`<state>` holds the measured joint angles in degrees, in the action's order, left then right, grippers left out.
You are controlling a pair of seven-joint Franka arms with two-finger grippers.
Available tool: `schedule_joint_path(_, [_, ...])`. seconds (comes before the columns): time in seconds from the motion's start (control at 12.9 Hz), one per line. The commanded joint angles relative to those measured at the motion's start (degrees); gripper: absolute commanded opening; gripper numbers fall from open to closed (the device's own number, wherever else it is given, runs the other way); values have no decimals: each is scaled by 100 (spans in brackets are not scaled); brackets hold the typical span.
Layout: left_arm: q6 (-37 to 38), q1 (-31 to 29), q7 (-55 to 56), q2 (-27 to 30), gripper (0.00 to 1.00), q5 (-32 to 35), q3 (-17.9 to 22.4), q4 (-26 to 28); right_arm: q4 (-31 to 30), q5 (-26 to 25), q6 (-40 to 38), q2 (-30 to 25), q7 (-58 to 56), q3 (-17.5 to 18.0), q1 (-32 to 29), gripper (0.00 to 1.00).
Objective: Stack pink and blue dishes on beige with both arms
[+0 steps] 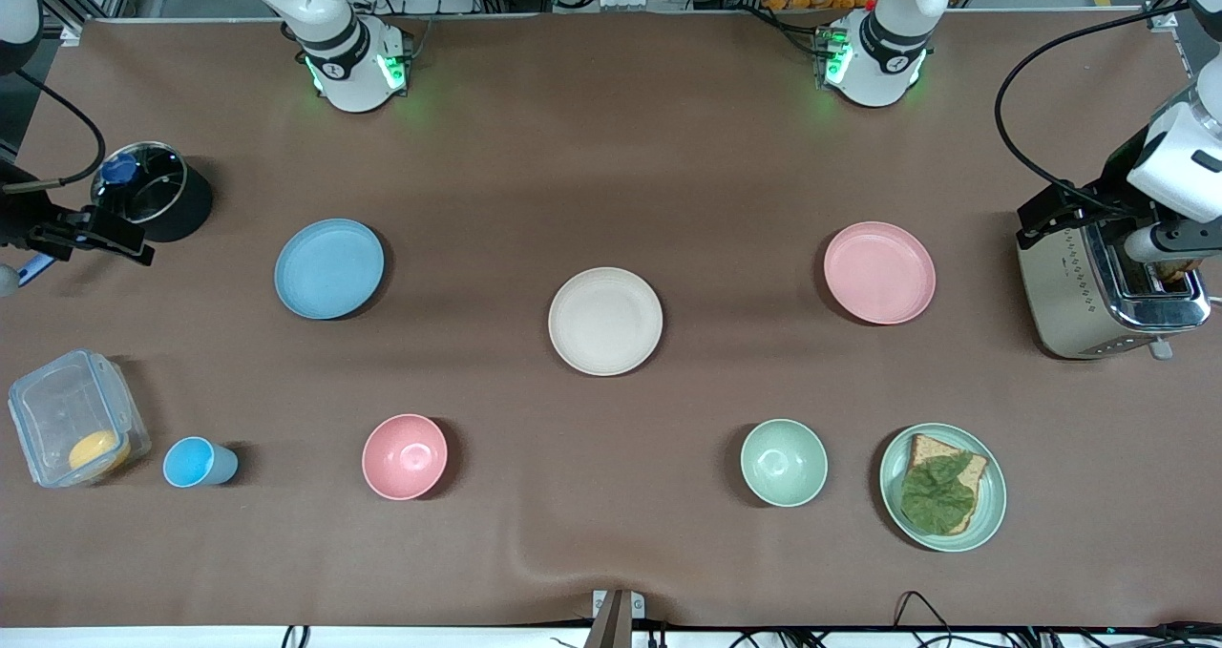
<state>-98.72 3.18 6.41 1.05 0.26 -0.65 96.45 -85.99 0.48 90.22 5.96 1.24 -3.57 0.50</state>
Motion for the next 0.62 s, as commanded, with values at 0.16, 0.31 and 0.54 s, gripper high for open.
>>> schedule_joint_path(0.16, [98, -10, -34, -34, 100, -17, -5, -109, 39, -13, -57, 10, 78, 5, -6, 100])
schedule_joint_path(0.31, [133, -28, -26, -34, 100, -78, 4, -74, 39, -13, -57, 10, 78, 5, -6, 100])
schedule_joint_path(0.54, [589, -27, -25, -227, 100, -44, -14, -65, 21, 31, -75, 80, -175, 5, -321, 100])
